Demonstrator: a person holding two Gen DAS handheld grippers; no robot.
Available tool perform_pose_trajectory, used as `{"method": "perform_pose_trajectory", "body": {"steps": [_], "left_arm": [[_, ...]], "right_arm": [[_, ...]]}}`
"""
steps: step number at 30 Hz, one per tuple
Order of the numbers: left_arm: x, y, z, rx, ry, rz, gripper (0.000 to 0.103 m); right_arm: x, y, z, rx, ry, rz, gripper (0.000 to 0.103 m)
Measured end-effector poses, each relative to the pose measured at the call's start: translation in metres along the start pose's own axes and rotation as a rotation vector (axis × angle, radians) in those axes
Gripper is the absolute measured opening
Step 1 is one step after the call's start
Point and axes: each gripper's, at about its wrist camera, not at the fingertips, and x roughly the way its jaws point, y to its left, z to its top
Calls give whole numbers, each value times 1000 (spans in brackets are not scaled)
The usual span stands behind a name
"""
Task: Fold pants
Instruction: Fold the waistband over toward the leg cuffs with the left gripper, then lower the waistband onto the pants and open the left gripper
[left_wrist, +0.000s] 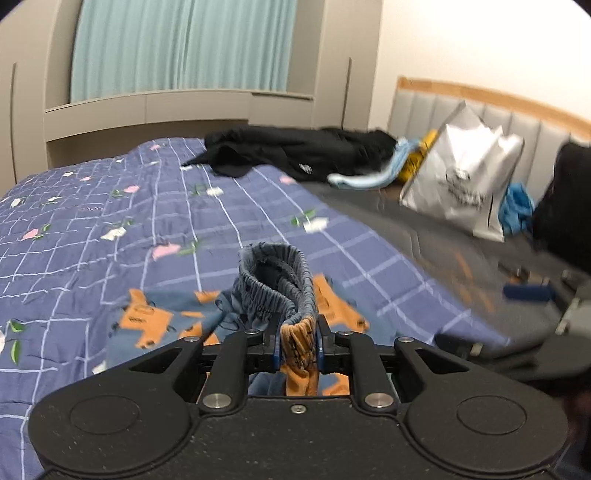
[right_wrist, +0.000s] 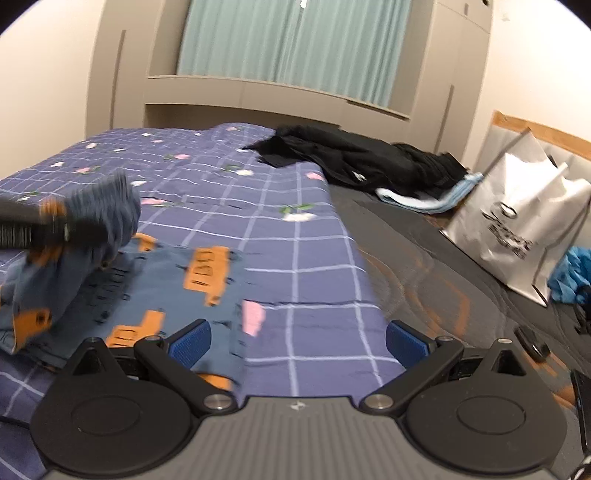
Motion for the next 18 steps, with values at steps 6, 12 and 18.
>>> {"method": "perform_pose_trajectory", "body": {"steps": [6, 12, 18], "left_arm": [[-2, -2, -10, 35, 19, -49, 47], [-14, -5, -27, 112, 48, -54, 51], [-16, -5, -41, 156, 83, -41, 49]], "right_arm": [[4, -9, -1, 39, 27, -7, 103], [8, -6, 0, 50, 29, 12, 103], [10, -1, 5, 51, 16, 60, 103]]}}
